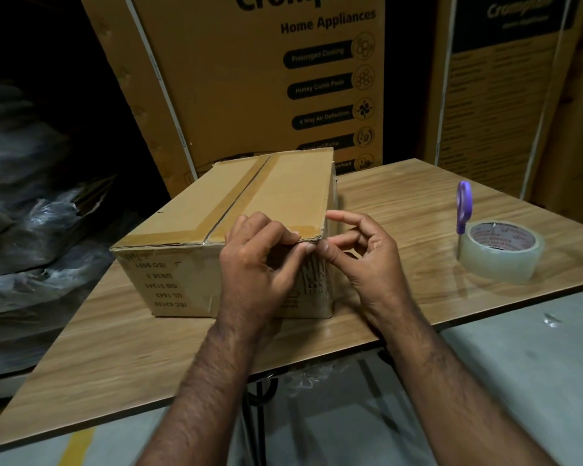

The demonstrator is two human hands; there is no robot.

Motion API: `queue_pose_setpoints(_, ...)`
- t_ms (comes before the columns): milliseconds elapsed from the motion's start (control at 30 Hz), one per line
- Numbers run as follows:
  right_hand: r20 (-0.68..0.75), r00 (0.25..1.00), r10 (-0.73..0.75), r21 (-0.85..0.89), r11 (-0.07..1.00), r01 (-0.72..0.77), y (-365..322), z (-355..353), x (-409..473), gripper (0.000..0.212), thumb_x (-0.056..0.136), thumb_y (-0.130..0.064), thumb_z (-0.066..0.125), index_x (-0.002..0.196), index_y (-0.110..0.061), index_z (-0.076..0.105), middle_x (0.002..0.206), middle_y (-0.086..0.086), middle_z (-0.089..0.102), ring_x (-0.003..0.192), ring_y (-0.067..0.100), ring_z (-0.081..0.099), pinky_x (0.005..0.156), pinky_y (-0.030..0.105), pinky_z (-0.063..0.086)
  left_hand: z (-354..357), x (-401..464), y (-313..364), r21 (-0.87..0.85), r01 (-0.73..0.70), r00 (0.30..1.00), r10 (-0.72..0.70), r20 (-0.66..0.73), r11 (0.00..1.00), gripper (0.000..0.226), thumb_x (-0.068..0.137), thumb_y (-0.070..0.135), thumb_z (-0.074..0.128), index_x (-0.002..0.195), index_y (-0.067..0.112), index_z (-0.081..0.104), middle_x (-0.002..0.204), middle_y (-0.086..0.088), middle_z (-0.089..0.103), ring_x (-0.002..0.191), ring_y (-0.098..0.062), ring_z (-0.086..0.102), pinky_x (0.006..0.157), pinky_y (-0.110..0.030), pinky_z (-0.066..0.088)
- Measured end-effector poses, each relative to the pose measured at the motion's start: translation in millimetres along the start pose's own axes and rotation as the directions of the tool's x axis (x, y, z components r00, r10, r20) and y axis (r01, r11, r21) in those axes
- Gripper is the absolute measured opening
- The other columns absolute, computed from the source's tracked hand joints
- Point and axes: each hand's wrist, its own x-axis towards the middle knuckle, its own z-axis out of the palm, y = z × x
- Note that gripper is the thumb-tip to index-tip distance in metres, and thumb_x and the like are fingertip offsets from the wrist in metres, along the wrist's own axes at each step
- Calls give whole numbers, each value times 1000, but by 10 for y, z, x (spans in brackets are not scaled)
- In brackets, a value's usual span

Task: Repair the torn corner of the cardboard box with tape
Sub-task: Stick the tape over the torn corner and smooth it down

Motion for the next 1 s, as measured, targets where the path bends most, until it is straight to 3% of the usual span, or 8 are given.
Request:
queue_pose_setpoints(200, 112, 993, 39, 141, 988, -55, 70, -74, 88, 49, 75, -17, 83, 122, -18, 69, 85, -1, 67, 93, 13, 64, 95, 34, 56, -1, 3, 3, -3, 1, 1000, -1, 4, 1000, 25, 83, 33, 77, 79, 9, 70, 81, -3, 64, 78, -23, 57, 65, -41, 52)
queue_pose_setpoints(433, 103, 993, 62, 183, 980, -80, 119, -25, 151, 44, 74, -18, 84, 115, -23, 70, 76, -3, 64, 84, 15, 62, 97, 46, 53, 8, 2, -19, 2, 0, 1000, 0, 6, 1000, 25, 83, 33, 77, 80, 9, 70, 82, -3, 63, 80, -23, 57, 64, -44, 53)
queue_pose_setpoints(633, 208, 970, 123, 229, 958, -170, 84, -84, 213, 37, 78, -17, 80, 113, -27, 71, 90, 8, 61, 97, 24, 60, 86, 36, 55, 8, 0, -24, -3, -2, 1000, 2, 7, 1000, 28, 83, 36, 76, 80, 9, 69, 83, -1, 63, 80, -23, 57, 64, -41, 53)
queue_pose_setpoints(700, 202, 970, 132, 215, 961, -175, 61, -61, 241, 33, 77, -20, 80, 108, -29, 72, 85, 3, 59, 95, 25, 57, 79, 33, 53, 8, 1, -23, -4, 1, 1000, -1, 4, 1000, 27, 82, 35, 77, 80, 9, 69, 82, -2, 63, 80, -22, 57, 64, -41, 53)
queue_pose_setpoints(867, 220, 964, 146, 151, 972, -182, 41, -69, 274, 33, 76, -27, 83, 106, -30, 71, 86, 4, 56, 97, 27, 54, 78, 38, 49, -8, 8, -10, 8, 10, 1000, -10, 14, 1000, 24, 81, 29, 82, 80, 9, 70, 82, -3, 64, 80, -22, 57, 65, -36, 50)
queue_pose_setpoints(933, 255, 955, 153, 130, 973, -190, 12, -92, 288, 34, 76, -29, 84, 107, -29, 69, 89, 9, 53, 95, 27, 53, 77, 40, 47, -13, 8, -5, 11, 25, 999, -25, 21, 1000, 23, 80, 26, 85, 80, 8, 70, 82, -4, 65, 80, -22, 57, 66, -36, 50)
queue_pose_setpoints(1000, 266, 955, 135, 58, 986, -156, -17, -100, 318, 30, 80, -28, 82, 106, -30, 68, 83, 3, 48, 83, 22, 50, 67, 30, 45, -20, 12, -13, 2, 30, 999, -30, 29, 1000, 22, 79, 24, 86, 79, 8, 70, 82, -4, 65, 80, -24, 58, 67, -38, 49)
